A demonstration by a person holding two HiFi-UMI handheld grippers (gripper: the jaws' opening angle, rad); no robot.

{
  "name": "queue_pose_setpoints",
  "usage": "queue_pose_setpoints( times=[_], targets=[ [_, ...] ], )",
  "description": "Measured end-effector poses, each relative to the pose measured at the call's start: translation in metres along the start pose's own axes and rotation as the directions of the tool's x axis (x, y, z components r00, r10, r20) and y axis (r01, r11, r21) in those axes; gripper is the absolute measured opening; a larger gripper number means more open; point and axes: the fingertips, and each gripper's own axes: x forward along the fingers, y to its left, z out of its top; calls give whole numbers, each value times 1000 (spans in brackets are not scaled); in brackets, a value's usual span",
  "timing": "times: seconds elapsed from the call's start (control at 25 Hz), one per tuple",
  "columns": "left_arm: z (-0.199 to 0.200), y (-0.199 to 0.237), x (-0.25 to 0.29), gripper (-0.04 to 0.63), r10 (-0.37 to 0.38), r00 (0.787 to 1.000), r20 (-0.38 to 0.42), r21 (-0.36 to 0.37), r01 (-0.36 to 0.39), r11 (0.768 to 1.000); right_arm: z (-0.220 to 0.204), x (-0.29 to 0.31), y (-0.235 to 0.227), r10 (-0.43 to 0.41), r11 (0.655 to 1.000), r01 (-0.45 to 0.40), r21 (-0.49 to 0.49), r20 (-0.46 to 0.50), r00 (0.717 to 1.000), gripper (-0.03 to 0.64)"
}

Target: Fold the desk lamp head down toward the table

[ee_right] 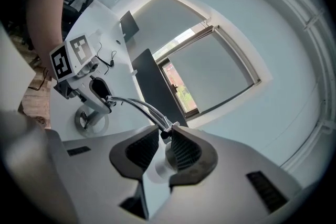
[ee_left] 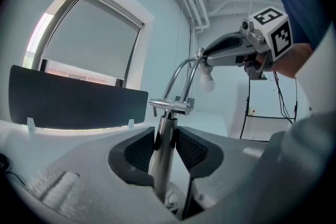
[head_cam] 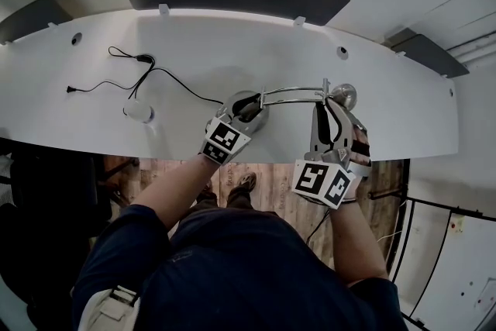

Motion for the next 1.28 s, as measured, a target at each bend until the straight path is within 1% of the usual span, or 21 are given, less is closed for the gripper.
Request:
queue_pose_setpoints(
  times=[0.12, 0.36, 0.48, 0.72, 0.8, 0.92, 1.12, 1.28],
  targets=[
    [1, 0, -1, 126, 1, 1000, 8, 0, -1, 1000, -18, 3, 5, 31, 998, -30, 64, -12, 999, 81],
    [1, 0, -2, 126, -1, 1000, 22, -18, 1, 1000, -32, 8, 13, 59, 990, -58, 132, -4, 998, 80],
    [0, 0, -2, 126, -8, 1000, 20, -27, 8, 1000, -37, 9, 14, 52, 983, -52, 173, 5, 999, 80],
    [0, -1, 0, 126, -11, 1000, -7, -35, 11, 999, -42, 11, 16, 46, 973, -52, 224, 34, 998, 81],
    [1, -2, 1, 126, -12, 1000, -13, -36, 12, 999, -47, 13, 18, 56, 964, -63, 259, 34, 998, 81],
    [1, -3, 0, 126, -8, 1000, -19, -38, 8, 999, -59, 16, 28, 92, 945, -96, 312, 28, 995, 81],
    [1, -3, -1, 126, -4, 1000, -23, -48, 3, 999, -78, 27, 49, 163, 892, -160, 423, 28, 986, 78],
    [0, -2, 1, 125, 0, 1000, -17, -52, -1, 999, -87, 36, 64, 184, 870, -176, 460, 28, 983, 74]
  ],
)
